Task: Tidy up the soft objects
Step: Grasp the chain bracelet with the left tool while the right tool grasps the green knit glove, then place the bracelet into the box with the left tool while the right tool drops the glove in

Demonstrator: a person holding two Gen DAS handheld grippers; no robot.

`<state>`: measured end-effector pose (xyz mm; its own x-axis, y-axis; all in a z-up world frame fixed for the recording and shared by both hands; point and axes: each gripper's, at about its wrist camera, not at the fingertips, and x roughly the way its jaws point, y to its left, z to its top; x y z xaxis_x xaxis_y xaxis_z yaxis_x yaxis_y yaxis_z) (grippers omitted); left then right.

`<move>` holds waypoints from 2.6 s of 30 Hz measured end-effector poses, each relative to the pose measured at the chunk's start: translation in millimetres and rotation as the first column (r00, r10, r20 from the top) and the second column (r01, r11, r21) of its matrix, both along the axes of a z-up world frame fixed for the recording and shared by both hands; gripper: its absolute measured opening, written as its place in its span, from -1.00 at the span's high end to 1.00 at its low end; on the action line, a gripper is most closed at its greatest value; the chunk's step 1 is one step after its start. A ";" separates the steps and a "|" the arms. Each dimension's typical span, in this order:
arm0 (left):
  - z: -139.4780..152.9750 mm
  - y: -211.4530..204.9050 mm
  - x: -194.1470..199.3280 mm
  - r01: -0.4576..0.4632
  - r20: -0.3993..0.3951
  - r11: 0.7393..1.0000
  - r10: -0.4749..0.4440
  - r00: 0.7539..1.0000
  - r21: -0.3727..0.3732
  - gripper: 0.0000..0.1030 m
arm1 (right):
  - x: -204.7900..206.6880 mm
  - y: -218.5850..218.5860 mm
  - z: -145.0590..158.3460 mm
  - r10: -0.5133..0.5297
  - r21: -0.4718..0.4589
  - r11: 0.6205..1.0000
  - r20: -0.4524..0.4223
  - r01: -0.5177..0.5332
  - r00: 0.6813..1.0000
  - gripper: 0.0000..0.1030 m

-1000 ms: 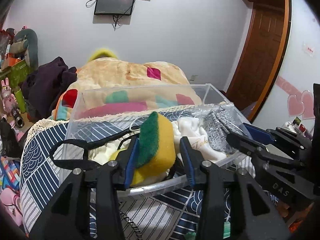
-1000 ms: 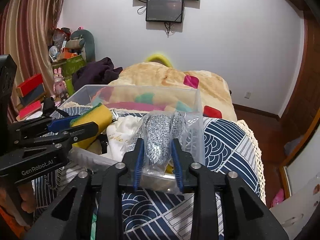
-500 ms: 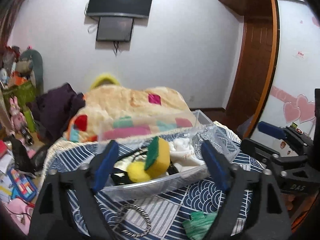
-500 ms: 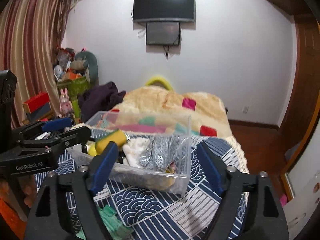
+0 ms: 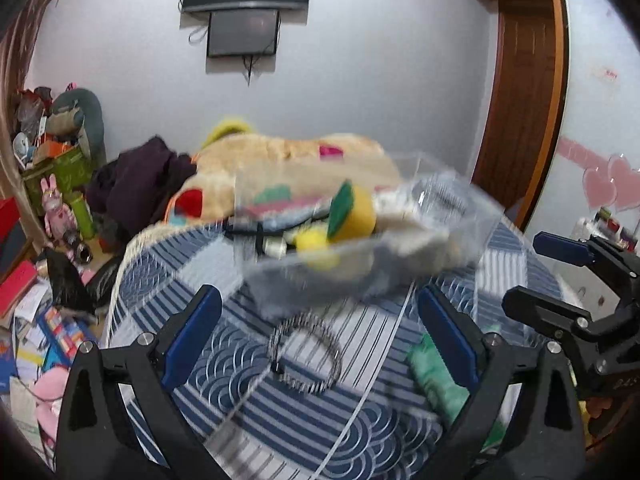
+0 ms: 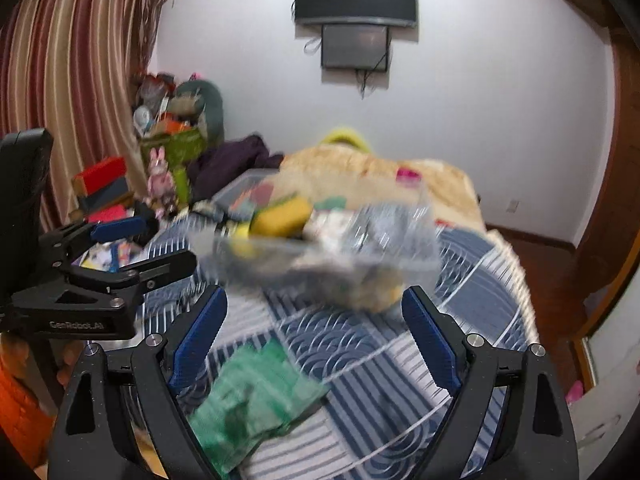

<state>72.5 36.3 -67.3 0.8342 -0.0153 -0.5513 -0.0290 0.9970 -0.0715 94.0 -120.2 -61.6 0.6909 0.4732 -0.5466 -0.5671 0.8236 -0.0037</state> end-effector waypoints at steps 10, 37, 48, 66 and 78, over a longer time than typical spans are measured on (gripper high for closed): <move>-59.5 6.9 -1.1 -0.015 -0.175 0.999 0.006 0.985 -0.051 -0.94 | -1.1 11.9 -50.1 0.063 -0.045 0.996 -0.186 -0.072 0.981 -0.68; -47.3 10.4 -1.5 0.010 -0.114 0.995 -0.021 0.993 -0.103 0.86 | -1.9 -15.1 -22.4 0.000 0.034 0.999 -0.089 0.003 0.996 0.61; 17.8 3.3 -17.8 0.050 0.065 0.997 -0.047 0.997 -0.053 0.86 | 13.8 -29.3 29.6 -0.072 0.120 0.991 0.048 0.065 0.996 0.61; 45.6 19.9 55.7 0.043 0.135 0.996 -0.033 0.990 -0.074 0.86 | 59.9 13.1 37.6 -0.061 0.088 0.995 0.062 0.055 0.996 0.61; 3.5 23.2 88.4 0.037 -0.017 0.992 -0.039 0.999 -0.118 0.78 | 77.8 39.9 3.9 -0.026 -0.035 0.999 -0.020 0.026 0.999 0.59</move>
